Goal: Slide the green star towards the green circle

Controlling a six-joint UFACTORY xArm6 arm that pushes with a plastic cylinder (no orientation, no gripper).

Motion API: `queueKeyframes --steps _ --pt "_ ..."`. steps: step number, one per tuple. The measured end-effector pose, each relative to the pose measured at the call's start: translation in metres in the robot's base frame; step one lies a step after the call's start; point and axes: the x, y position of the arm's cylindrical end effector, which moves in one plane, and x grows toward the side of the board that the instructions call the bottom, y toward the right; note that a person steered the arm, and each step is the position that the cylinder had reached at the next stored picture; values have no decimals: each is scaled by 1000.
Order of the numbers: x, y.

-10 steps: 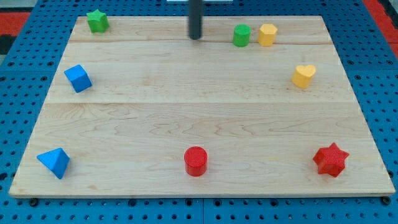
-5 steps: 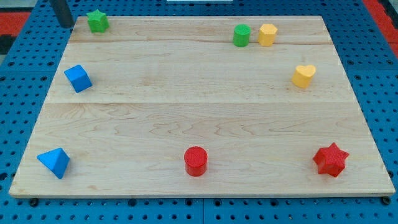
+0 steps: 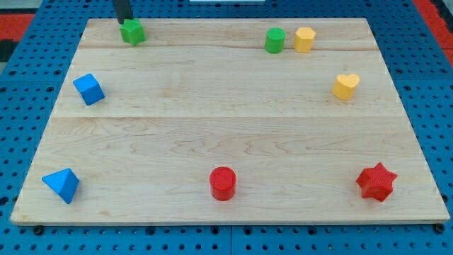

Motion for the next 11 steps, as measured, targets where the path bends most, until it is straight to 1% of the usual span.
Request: queueKeyframes --steps 2,4,5,6,7,9,11 --pt "15 -11" --pt "63 6" --pt "78 18" --pt "81 40" --pt "73 61" --pt "72 88" --pt "65 88"
